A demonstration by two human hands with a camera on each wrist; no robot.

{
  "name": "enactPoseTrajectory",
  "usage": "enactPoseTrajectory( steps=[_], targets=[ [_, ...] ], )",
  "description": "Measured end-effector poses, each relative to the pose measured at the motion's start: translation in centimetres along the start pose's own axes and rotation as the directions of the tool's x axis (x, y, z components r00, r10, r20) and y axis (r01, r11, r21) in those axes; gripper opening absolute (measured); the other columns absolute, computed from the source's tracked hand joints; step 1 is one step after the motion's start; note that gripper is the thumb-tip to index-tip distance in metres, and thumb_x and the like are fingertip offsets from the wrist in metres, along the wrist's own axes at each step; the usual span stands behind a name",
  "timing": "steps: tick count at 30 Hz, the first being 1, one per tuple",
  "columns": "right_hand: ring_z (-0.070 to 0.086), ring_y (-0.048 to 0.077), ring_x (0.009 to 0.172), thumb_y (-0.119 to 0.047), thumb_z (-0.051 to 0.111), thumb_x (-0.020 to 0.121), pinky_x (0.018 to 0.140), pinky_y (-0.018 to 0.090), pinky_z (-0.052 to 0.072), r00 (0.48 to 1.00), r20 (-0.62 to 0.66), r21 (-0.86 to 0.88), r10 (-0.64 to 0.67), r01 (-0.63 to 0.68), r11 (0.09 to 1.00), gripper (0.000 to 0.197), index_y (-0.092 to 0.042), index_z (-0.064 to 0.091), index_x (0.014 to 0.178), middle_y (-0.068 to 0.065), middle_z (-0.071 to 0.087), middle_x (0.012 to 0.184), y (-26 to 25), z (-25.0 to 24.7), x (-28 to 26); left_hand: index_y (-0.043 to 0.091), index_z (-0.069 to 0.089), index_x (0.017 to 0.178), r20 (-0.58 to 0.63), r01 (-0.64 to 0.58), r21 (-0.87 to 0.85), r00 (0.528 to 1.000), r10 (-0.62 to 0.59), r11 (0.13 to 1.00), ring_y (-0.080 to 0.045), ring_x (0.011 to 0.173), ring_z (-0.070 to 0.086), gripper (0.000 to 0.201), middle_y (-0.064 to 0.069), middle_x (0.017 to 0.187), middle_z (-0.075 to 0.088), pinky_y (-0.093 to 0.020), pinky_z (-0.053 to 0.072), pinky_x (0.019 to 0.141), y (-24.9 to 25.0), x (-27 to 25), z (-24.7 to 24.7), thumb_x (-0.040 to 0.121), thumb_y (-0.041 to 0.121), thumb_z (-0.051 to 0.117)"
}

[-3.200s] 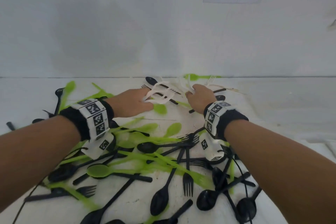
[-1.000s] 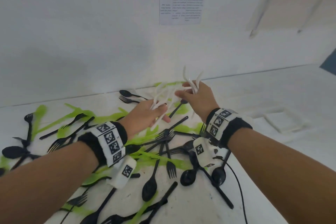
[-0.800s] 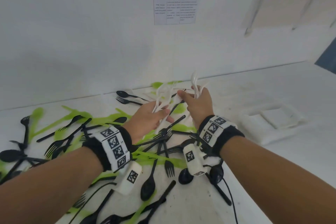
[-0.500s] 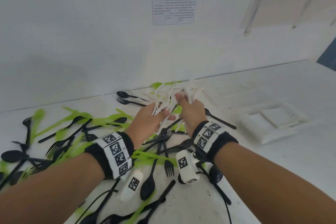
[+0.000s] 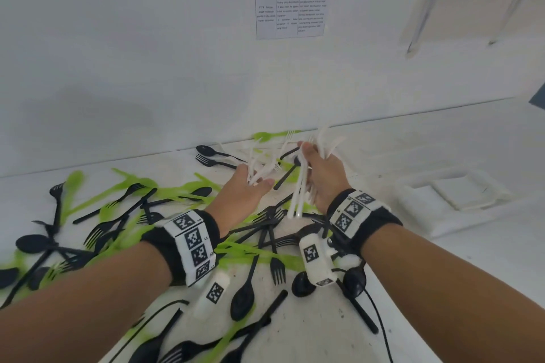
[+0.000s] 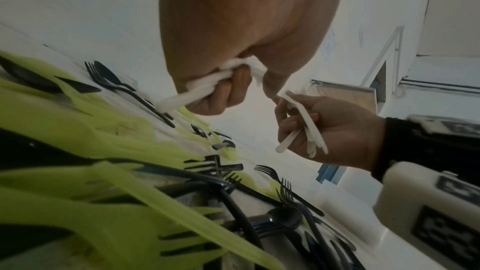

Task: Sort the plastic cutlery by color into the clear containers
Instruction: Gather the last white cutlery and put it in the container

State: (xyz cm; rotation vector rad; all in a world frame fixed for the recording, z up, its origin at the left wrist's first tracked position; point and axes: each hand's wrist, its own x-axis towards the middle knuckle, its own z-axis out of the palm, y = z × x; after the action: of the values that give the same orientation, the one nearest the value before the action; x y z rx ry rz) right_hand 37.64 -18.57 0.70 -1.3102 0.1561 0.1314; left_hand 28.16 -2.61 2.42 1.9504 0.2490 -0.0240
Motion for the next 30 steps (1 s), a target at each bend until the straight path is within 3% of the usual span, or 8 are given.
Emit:
enactPoseTrajectory(
  steps=[4,6,11,15,17,22,26,30],
  targets=[
    [0.048,0.027,0.061,-0.036,0.068,0.097,0.066,0.042,0.048,0.995,0.092,0.017,0.028,-0.029,0.999,0.037,0.001,0.07,0.1,0.01,0.05,0.068,1.2,1.7,-1.0,0.019,0.044,0.099,0.011,0.034,-0.073,0.999,-0.033,0.997,-0.018,0.078,0.041,0.01,0.0,0.097,0.045,-0.034,0.034,0.074,0.2,0.7,0.3,0.103,0.028,0.041],
    [0.048,0.029,0.063,-0.038,0.068,0.096,0.07,0.047,0.047,0.994,0.102,0.014,0.03,-0.032,0.999,0.037,-0.001,0.069,0.098,0.012,0.05,0.068,1.5,2.2,-1.3,0.016,0.045,0.1,-0.03,-0.013,-0.029,0.999,0.012,1.0,-0.017,0.077,0.04,0.01,-0.002,0.09,0.042,-0.034,0.035,0.071,0.2,0.9,0.4,0.105,0.024,0.04],
    [0.051,0.032,0.071,-0.036,0.065,0.098,0.063,0.04,0.043,0.996,0.084,-0.032,0.029,-0.026,0.999,0.03,-0.007,0.068,0.092,0.016,0.054,0.08,2.1,2.2,-1.5,0.013,0.05,0.099,-0.025,-0.061,-0.078,0.998,0.059,0.995,-0.016,0.079,0.046,0.011,-0.003,0.087,0.044,-0.028,0.041,0.073,0.6,1.3,0.9,0.104,0.023,0.051],
    [0.053,0.031,0.073,-0.038,0.063,0.098,0.065,0.04,0.043,0.996,0.08,-0.041,0.036,-0.033,0.999,0.029,-0.009,0.07,0.097,0.013,0.058,0.08,2.6,2.3,-1.3,0.009,0.056,0.109,-0.014,-0.054,-0.149,0.999,0.053,0.987,-0.016,0.079,0.056,0.016,-0.005,0.093,0.058,-0.044,0.05,0.087,-0.1,1.4,1.2,0.101,0.023,0.054],
    [0.053,0.033,0.075,-0.041,0.064,0.095,0.065,0.042,0.044,0.996,0.077,-0.01,0.039,-0.038,0.999,0.034,-0.009,0.069,0.106,0.015,0.06,0.086,2.8,2.5,-1.2,0.01,0.058,0.112,-0.023,-0.032,-0.206,0.999,0.028,0.978,-0.017,0.081,0.067,0.013,-0.004,0.102,0.068,-0.042,0.054,0.089,-0.2,1.4,1.3,0.103,0.018,0.053],
    [0.053,0.022,0.068,-0.038,0.059,0.102,0.051,0.029,0.042,0.993,-0.122,0.023,0.012,-0.009,1.0,0.031,-0.009,0.068,0.109,0.013,0.065,0.095,1.4,1.2,0.1,0.013,0.052,0.103,-0.074,0.034,-0.294,0.996,-0.058,0.955,-0.022,0.09,0.075,0.002,-0.008,0.106,0.076,-0.035,0.054,0.081,-0.8,1.6,0.3,0.104,0.015,0.053],
    [0.056,0.021,0.056,-0.033,0.06,0.102,0.051,0.031,0.046,0.996,0.083,-0.011,0.035,-0.035,0.999,0.031,-0.003,0.07,0.102,0.01,0.061,0.073,0.9,1.8,-0.6,0.001,0.059,0.117,0.003,0.055,-0.35,0.998,-0.058,0.935,-0.025,0.091,0.076,0.02,-0.01,0.105,0.078,-0.041,0.058,0.087,-0.2,1.4,0.1,0.102,0.014,0.06],
    [0.07,0.029,0.07,-0.026,0.06,0.103,0.063,0.043,0.06,0.968,0.236,0.024,0.09,-0.098,0.995,0.021,-0.007,0.07,0.103,0.018,0.072,0.089,1.4,2.9,-1.6,-0.001,0.061,0.121,0.066,0.043,-0.373,0.998,-0.02,0.927,-0.031,0.097,0.075,0.021,-0.012,0.105,0.077,-0.046,0.056,0.096,0.4,1.3,0.9,0.104,0.012,0.056]
  ],
)
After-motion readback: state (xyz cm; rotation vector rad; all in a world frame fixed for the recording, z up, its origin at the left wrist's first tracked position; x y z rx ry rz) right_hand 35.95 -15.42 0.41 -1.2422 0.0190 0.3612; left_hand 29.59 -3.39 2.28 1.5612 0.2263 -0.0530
